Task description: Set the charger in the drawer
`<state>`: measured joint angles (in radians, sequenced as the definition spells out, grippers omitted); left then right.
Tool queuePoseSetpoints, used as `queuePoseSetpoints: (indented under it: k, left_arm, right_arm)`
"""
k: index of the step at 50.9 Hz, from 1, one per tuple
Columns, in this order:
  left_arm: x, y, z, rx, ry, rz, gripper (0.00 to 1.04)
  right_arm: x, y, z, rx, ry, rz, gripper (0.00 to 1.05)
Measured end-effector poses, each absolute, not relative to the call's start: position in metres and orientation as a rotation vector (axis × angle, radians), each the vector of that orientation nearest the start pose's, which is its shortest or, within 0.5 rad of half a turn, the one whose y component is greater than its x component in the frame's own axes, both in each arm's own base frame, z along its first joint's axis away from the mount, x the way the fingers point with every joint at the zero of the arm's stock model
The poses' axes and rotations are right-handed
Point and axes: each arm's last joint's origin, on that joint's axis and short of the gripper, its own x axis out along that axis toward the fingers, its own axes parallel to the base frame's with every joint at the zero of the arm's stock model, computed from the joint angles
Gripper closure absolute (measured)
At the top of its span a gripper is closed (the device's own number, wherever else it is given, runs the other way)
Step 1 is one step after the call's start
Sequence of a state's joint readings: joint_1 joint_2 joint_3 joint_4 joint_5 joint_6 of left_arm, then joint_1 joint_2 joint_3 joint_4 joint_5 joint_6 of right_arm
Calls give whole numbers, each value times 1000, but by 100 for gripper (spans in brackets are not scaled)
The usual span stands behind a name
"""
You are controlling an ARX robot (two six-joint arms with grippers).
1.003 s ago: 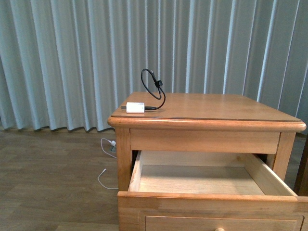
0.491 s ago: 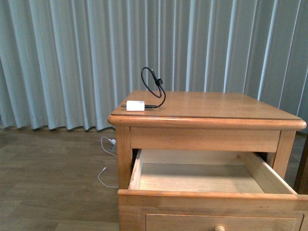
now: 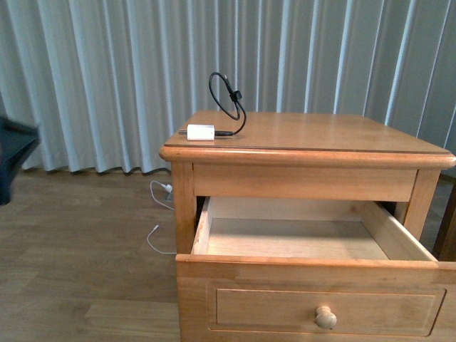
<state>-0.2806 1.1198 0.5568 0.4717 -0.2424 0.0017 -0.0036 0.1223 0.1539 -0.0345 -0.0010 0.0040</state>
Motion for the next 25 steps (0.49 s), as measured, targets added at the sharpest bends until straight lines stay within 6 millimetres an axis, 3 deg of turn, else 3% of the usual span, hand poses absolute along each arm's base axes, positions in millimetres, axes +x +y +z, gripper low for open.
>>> queuePoseSetpoints:
  k: [13,25]
  left_arm:
    - [318,-87,285,45,88,-25,6]
    - [388,-107,275,57,156,-7,6]
  right_arm:
    - [98,0,203,4,3,-3,8]
    - [98,0,203,4,3,-3,8]
